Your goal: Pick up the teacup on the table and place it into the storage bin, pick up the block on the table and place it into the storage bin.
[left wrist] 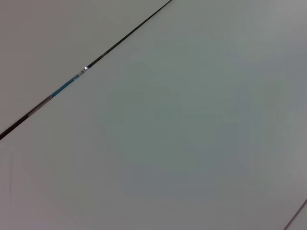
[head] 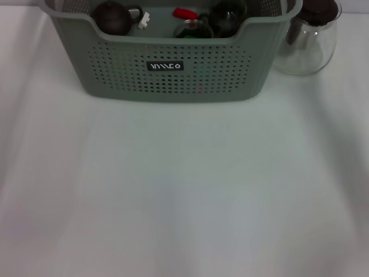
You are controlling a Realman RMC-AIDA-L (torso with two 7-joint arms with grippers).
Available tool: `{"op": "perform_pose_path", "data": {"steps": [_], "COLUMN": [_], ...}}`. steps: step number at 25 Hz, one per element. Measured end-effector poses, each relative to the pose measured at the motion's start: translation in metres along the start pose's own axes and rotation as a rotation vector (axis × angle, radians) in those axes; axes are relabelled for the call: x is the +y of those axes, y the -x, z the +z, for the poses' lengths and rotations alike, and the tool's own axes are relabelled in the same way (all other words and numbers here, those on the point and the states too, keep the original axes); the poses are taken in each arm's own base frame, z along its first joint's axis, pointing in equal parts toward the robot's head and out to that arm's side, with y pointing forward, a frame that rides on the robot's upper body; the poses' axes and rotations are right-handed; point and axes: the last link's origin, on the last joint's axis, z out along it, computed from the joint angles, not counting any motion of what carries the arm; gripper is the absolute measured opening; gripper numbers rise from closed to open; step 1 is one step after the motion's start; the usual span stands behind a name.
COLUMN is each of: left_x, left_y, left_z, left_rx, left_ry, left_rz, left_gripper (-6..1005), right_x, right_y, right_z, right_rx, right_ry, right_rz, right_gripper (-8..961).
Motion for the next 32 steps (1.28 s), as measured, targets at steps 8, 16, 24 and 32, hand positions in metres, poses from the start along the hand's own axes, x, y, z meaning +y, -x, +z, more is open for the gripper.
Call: {"op": "perform_pose_path", "data": {"steps": [8,16,24,32], "left_x": [0.0000,-0.0001,0.0001,-0.0007], "left_y": [0.0001,-0.0005,0.0000,0.0021], "left_z": [0.0000,0.0007,0.0005,-0.0004], "left_rx": [0.000,0.001,0.001,-0.001], "left_ry": [0.000,0.000,0.000,-0.011], "left_rz": [0.000,0.000,-0.001,0.025], "left_gripper": [830,830,829,829], "right_x": [-0.0005,-0.0009,-0.0012,-0.0022], "right_y": [0.0003,0.0002,0.0002,0.0001], "right_z": [-0.0005,-0.0011,-0.0017,-0.0031], "right_rx": [-0.002,-0.002,-0.002,-0.002], "right_ry": [-0.003,-0.004,-0.006,-0.011], "right_rz": [0.001,-0.001,-0.005,-0.007], "right_gripper": [942,942,942,942]}}
